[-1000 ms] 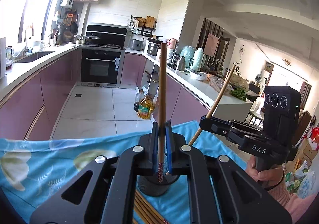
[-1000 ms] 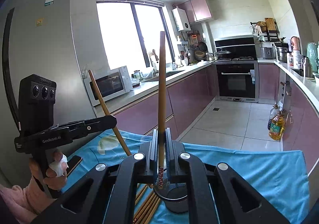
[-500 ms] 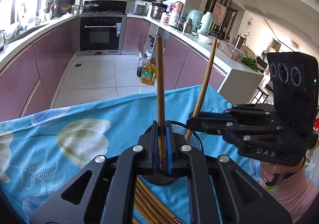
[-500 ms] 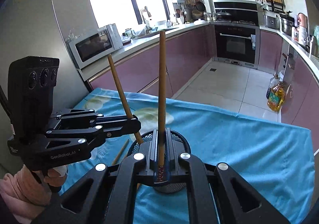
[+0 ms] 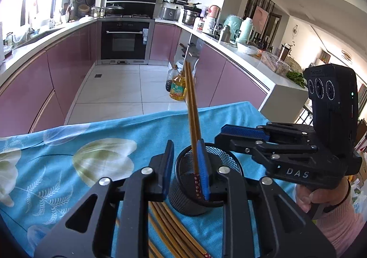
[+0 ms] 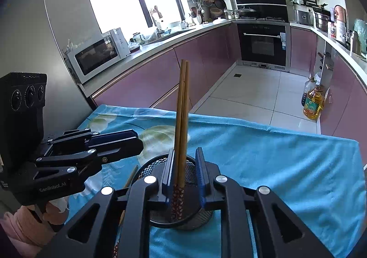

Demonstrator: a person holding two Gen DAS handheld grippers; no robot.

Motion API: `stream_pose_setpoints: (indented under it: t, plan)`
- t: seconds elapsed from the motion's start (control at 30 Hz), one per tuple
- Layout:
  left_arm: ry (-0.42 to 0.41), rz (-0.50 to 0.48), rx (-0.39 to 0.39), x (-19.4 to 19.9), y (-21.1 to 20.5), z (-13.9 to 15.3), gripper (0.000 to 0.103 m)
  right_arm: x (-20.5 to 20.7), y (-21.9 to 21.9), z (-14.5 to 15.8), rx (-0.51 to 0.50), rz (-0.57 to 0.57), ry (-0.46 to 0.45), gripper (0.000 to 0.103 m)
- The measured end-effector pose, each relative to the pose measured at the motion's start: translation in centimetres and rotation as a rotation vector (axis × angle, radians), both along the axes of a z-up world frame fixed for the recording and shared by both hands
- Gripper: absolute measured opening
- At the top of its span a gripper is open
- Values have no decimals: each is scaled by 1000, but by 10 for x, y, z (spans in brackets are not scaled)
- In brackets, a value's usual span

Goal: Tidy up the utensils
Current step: 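Lower the right gripper's chopstick into the mesh cup and open while the left does likewise, then withdraw both grippers from the cup toward the remaining chopsticks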

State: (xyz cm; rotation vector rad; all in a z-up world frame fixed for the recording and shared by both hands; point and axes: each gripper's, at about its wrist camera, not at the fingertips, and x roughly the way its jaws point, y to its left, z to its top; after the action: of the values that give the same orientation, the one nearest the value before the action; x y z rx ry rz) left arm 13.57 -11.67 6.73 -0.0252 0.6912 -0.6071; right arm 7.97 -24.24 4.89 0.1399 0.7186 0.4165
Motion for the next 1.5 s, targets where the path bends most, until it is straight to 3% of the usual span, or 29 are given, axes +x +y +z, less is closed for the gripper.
stream_pose_setpoints:
  t: [0.13, 0.17, 0.2, 0.37, 0.63, 0.8, 1.03, 1.5]
  plan:
    - [-60, 42, -13, -21, 21, 10, 43, -22, -3, 9, 13, -8, -63, 37]
    - [-78, 52, -22, -28, 29, 12, 56, -31, -2, 11, 20, 4, -82, 40]
    - [-95, 61, -29, -36, 36, 15, 60, -38, -2, 13, 24, 14, -97, 46]
    - [-127, 101, 11, -71, 68, 4, 64, -79, 10, 9, 5, 95, -134, 55]
    - [14, 128, 106, -99, 104, -66, 64, -81, 46, -58, -47, 143, 66, 55]
    - [74, 144, 154, -102, 104, -99, 64, -77, 55, -78, -46, 123, 124, 55]
    - [98, 154, 203, -101, 91, -115, 63, -80, 62, -92, -94, 83, 150, 52]
    - [146, 164, 220, -84, 87, -127, 56, -76, 64, -98, -153, 48, 156, 48]
